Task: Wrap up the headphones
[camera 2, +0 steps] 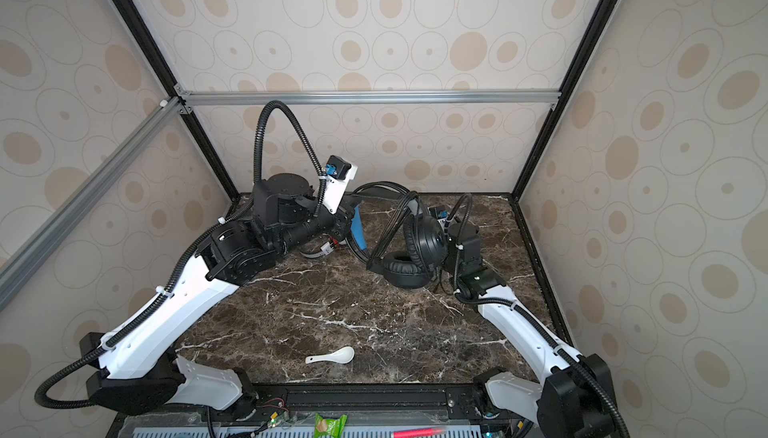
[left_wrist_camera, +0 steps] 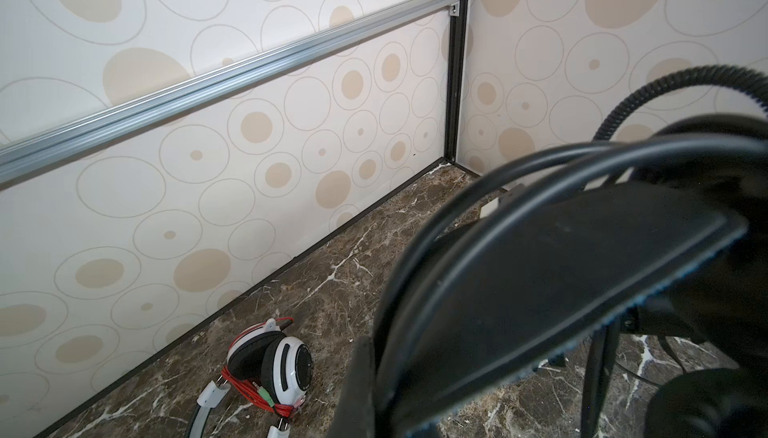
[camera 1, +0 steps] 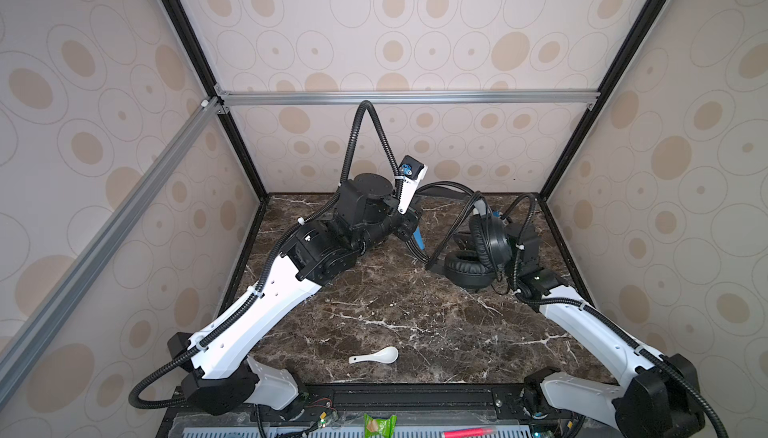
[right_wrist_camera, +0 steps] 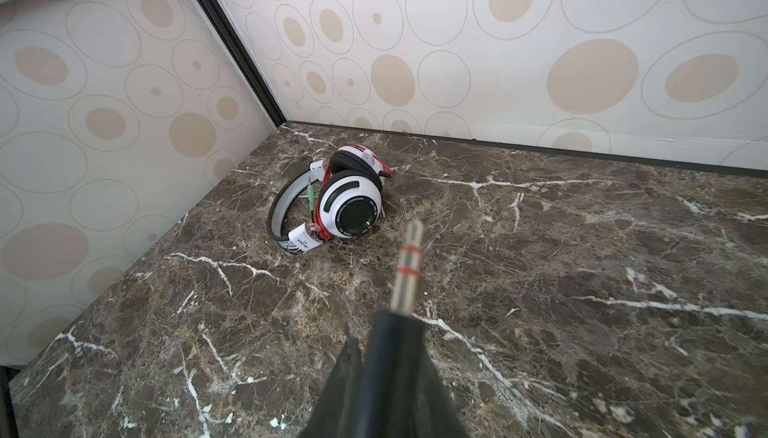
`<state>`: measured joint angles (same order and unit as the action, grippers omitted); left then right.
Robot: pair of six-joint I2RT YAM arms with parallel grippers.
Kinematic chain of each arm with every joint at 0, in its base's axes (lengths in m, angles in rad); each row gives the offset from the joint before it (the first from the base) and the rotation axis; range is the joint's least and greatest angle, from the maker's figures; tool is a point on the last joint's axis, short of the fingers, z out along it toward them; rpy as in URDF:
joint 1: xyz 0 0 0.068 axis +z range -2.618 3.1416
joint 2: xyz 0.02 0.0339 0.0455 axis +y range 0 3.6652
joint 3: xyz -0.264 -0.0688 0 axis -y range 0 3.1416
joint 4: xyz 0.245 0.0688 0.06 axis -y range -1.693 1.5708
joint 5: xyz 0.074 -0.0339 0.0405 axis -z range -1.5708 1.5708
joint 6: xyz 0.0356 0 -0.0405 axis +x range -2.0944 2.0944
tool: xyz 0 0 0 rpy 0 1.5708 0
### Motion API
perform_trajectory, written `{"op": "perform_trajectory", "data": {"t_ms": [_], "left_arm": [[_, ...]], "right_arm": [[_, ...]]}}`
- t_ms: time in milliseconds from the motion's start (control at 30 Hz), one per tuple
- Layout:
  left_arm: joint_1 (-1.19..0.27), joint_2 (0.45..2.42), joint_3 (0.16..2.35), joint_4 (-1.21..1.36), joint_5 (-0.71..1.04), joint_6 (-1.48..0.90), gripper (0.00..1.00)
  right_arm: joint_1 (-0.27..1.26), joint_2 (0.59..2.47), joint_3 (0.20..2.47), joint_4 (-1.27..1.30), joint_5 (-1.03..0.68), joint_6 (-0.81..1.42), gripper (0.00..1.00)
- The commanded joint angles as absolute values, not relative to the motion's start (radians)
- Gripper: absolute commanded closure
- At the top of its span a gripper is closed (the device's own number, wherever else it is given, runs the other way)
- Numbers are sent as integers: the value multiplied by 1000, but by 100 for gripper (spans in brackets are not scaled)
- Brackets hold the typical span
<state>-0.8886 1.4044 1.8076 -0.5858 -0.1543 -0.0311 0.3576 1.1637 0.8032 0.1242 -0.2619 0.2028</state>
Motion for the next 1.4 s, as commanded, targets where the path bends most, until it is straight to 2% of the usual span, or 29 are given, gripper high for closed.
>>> {"op": "perform_trajectory", "data": {"t_ms": [0, 133, 467, 633, 867, 1133, 1367], "left_arm": [[-900, 1381, 1903, -489, -133, -101, 100], [-899, 1384, 1917, -493, -137, -104, 100], [-899, 1392, 1945, -475, -140, -114, 100], [-900, 1407, 1972, -489, -147, -115, 100], [-899, 1425, 1994, -495, -147, -111, 100], [-898, 1439, 2017, -500, -146, -115, 100], [-897, 1450, 2022, -506, -140, -113, 100]], "right_arm": [[348, 1181, 755, 133, -277, 221, 78], [347, 1169, 712, 146, -280, 229, 72], [348, 1166, 638, 157, -287, 231, 71], [346, 1099, 622, 115, -294, 214, 64], [341, 1026, 589, 41, -311, 180, 61], [341, 807, 629, -126, -321, 119, 43], [340, 787, 721, -208, -411, 71, 41]]}}
